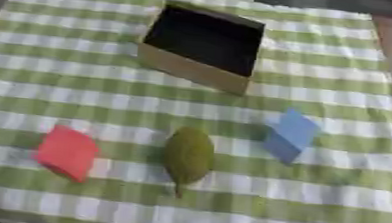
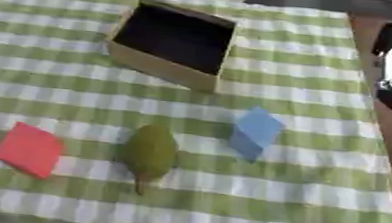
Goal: Pick up objects on the table and place them in the box.
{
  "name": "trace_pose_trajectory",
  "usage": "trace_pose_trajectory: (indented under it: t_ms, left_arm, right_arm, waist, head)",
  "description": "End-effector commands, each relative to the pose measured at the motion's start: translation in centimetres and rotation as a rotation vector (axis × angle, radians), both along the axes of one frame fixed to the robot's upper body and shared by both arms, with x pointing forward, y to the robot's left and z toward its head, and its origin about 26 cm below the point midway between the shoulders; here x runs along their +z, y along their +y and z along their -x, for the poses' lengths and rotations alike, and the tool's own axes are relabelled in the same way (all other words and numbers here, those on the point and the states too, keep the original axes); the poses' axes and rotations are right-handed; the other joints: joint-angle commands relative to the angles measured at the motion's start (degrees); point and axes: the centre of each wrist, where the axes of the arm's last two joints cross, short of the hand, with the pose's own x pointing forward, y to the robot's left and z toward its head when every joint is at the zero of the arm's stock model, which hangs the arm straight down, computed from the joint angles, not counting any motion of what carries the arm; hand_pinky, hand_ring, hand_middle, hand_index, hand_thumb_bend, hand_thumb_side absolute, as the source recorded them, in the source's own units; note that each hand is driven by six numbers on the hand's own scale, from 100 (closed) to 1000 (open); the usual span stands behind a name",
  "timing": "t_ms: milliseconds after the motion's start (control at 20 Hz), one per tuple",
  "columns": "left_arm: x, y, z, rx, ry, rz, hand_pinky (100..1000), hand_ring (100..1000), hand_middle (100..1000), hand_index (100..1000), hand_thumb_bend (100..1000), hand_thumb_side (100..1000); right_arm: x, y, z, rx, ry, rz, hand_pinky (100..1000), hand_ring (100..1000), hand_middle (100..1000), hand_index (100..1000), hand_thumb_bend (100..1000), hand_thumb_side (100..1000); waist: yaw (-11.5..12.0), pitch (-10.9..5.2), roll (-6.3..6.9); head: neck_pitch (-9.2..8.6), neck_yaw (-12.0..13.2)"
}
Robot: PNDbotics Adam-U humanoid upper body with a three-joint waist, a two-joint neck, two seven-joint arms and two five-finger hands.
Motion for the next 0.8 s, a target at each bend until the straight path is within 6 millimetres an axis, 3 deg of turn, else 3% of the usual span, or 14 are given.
trace_pose_trajectory:
  t_ms: [50,500,800]
  left_arm:
    - [0.7,0.0,0.3,-0.012,-0.021,-0.017,777,756,770,918,258,659]
    - [0.5,0.1,0.3,-0.009,-0.013,-0.022,778,756,771,918,254,665]
    - [0.6,0.2,0.3,-0.005,-0.014,-0.03,778,756,772,919,249,672]
  right_arm:
    - [0.8,-0.1,0.2,0.011,-0.012,0.025,904,887,758,915,100,526]
    - [1.7,-0.7,0.3,-0.011,-0.028,0.085,903,888,764,914,100,518]
    - [2.8,-1.6,0.7,-0.064,-0.051,0.189,902,887,773,909,100,445]
  waist:
    - [0.3,-1.92,1.03]
    - [0.4,-1.67,0.78]
    - [0.5,-0.7,0.33]
  head:
    - [0.37,-0.5]
    - [0.73,-0.5]
    - [0.11,-1.1]
